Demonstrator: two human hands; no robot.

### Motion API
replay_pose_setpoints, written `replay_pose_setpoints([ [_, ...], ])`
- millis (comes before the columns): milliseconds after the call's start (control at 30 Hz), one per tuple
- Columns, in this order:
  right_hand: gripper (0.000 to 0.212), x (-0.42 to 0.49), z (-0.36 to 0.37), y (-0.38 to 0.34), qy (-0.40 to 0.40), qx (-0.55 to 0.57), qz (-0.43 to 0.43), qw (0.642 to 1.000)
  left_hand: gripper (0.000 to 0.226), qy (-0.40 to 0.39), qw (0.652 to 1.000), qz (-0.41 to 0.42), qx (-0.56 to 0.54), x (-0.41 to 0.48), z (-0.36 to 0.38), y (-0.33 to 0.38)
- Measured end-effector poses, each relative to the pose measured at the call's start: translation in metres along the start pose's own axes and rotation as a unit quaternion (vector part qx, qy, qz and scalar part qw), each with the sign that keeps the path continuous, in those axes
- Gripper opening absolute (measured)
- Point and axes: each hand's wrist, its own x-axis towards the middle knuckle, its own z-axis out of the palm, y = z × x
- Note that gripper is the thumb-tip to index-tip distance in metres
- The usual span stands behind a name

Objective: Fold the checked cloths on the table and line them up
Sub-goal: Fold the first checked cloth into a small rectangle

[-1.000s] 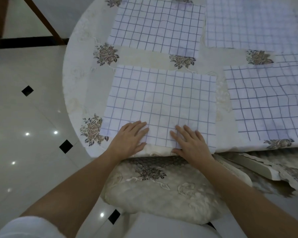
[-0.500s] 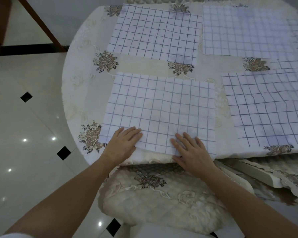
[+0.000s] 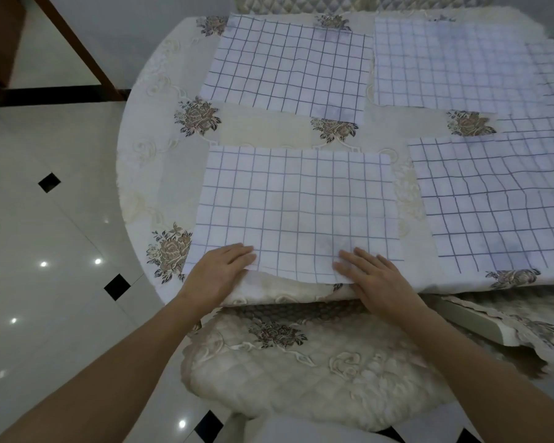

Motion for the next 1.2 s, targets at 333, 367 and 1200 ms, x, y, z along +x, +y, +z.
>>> replay_pose_setpoints([
  [333, 0.036, -0.025, -0.033, 0.022, -0.039, 0.087, 0.004, 0.995, 0.036, -0.027, 0.997, -0.040, -0.057, -0.035, -0.034, -0.003],
  [367, 0.037, -0.029, -0.038, 0.022, -0.056, 0.094, 0.015, 0.994, 0.038, -0.033, 0.996, -0.053, -0.071, -0.041, -0.038, 0.000],
  [1200, 0.013, 0.110, -0.062, 0.102, 0.052, 0.155, 0.132, 0.978, 0.020, 0.023, 0.924, -0.350, -0.152, 0.095, -0.045, -0.057],
])
